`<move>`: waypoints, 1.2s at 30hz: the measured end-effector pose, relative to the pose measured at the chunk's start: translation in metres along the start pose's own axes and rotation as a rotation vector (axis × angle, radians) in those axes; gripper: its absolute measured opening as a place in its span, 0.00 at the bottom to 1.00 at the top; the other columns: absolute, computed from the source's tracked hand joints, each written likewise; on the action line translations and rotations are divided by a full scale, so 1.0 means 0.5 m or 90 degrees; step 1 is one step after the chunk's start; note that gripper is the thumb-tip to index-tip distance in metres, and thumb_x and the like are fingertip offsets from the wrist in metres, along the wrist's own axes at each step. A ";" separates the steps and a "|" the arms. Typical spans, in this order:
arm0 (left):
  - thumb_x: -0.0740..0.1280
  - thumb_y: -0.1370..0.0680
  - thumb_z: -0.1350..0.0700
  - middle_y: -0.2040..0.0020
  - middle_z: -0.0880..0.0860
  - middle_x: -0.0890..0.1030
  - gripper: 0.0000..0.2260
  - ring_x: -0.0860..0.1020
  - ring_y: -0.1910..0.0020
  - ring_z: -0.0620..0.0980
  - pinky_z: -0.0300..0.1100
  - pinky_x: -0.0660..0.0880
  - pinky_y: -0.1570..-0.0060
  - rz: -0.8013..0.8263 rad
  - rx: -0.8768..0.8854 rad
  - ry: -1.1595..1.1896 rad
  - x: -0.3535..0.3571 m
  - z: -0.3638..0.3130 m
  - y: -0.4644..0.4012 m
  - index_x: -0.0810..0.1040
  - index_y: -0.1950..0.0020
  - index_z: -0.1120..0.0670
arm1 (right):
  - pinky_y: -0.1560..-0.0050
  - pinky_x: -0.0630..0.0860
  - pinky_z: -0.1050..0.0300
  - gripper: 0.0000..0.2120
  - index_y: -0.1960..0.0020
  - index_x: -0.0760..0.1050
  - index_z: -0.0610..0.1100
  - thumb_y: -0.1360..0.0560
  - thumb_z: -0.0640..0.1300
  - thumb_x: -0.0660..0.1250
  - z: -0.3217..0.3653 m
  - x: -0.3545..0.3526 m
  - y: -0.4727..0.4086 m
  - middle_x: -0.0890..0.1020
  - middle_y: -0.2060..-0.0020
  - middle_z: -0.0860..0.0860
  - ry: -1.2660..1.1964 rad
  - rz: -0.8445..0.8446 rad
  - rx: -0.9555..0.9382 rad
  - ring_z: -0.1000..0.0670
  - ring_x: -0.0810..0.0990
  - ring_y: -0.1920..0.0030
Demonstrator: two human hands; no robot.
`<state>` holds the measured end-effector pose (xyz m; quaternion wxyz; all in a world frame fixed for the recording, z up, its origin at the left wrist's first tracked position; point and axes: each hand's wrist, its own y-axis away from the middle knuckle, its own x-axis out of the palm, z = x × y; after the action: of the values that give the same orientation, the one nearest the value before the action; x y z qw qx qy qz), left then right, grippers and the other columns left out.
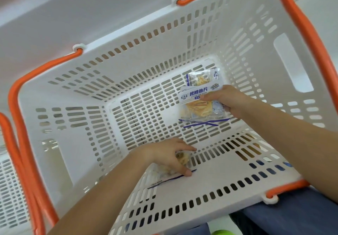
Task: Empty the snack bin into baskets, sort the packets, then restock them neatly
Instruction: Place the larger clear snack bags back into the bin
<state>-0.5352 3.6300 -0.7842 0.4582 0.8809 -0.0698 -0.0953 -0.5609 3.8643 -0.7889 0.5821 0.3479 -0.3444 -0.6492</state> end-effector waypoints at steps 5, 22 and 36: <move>0.72 0.35 0.34 0.44 0.46 0.71 0.18 0.68 0.44 0.46 0.45 0.69 0.41 -0.201 0.010 -0.128 -0.009 0.005 -0.001 0.73 0.56 0.44 | 0.39 0.75 0.42 0.23 0.42 0.77 0.38 0.34 0.42 0.78 -0.001 -0.002 0.002 0.85 0.52 0.43 -0.017 0.010 0.000 0.40 0.82 0.46; 0.71 0.28 0.40 0.39 0.46 0.76 0.24 0.76 0.44 0.47 0.45 0.74 0.44 -0.331 -0.289 -0.005 -0.106 0.102 0.106 0.71 0.37 0.50 | 0.37 0.73 0.44 0.48 0.35 0.73 0.42 0.49 0.62 0.81 -0.021 0.009 0.004 0.82 0.44 0.45 0.048 0.096 -0.016 0.43 0.81 0.44; 0.75 0.29 0.51 0.48 0.50 0.78 0.17 0.77 0.53 0.49 0.45 0.73 0.52 -0.527 -0.309 0.135 0.001 0.124 0.084 0.69 0.48 0.51 | 0.52 0.70 0.57 0.55 0.29 0.66 0.43 0.49 0.64 0.80 -0.013 -0.002 0.017 0.74 0.33 0.47 0.072 0.113 0.017 0.49 0.72 0.38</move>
<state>-0.5509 3.5566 -0.7848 0.5784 0.7076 0.3572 -0.1927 -0.5511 3.8646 -0.7850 0.6510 0.3598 -0.3495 -0.5697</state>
